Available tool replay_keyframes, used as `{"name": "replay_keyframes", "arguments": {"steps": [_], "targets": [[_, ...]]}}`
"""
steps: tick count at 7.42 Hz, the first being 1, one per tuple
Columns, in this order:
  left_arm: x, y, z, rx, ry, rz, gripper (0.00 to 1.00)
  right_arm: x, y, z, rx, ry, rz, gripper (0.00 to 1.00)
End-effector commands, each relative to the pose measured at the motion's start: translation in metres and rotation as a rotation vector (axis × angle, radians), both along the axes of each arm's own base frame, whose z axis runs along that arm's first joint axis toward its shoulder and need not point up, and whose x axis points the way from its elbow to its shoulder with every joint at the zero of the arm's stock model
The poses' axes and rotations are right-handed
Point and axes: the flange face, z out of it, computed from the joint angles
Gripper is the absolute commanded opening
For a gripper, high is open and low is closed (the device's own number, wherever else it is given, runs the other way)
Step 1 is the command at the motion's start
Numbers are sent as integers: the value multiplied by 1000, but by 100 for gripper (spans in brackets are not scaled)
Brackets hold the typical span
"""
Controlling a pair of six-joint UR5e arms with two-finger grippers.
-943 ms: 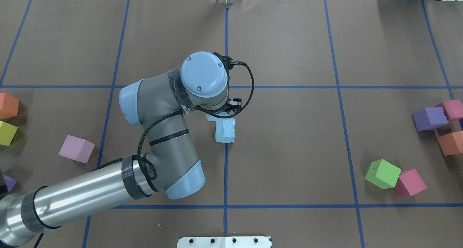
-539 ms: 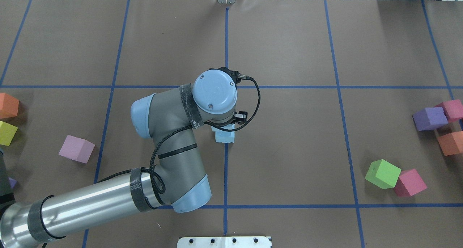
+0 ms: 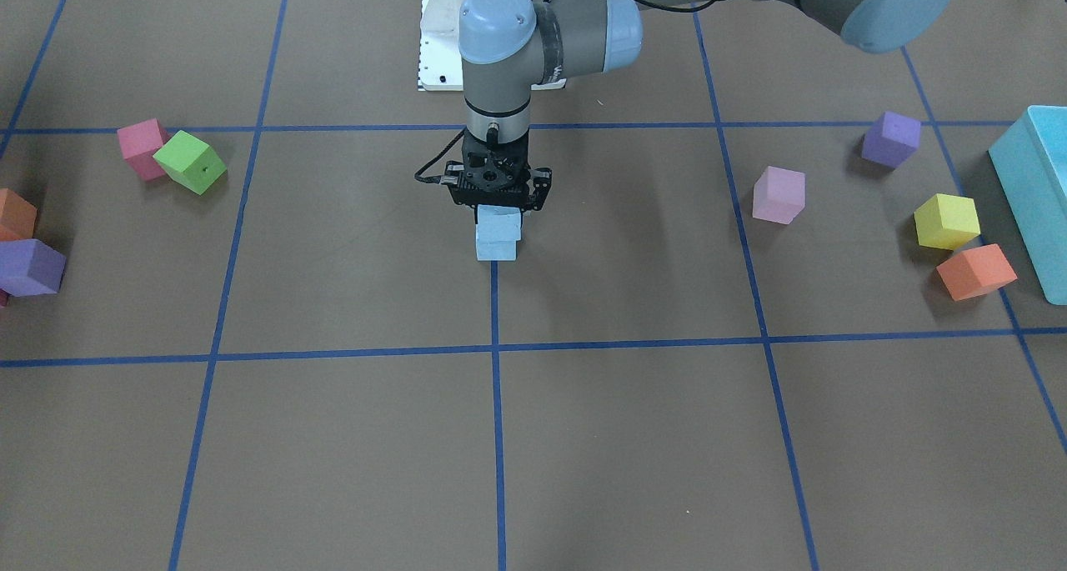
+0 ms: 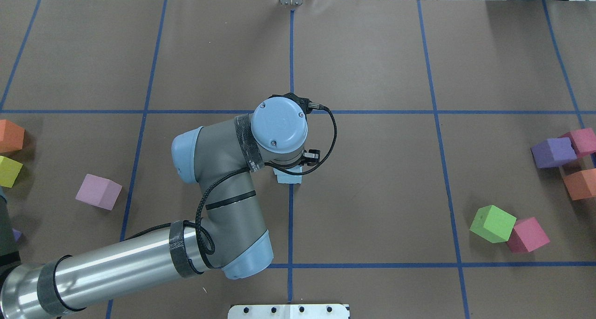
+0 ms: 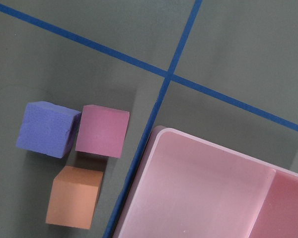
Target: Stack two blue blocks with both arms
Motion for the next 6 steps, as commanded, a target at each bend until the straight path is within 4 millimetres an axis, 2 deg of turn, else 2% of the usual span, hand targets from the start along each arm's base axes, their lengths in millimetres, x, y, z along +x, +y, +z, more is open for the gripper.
{"name": "replay_keyframes", "arguments": {"steps": [1,2,6], "targets": [[0,0,-2,-1,4,4,13,0,0,0,0,-1,0,100],[1,1,-3,0,6,6,17,0,0,0,0,0,0,100],[2,1,-1,37,-4,34,73,0,0,1,-2,-1,1,100]]}}
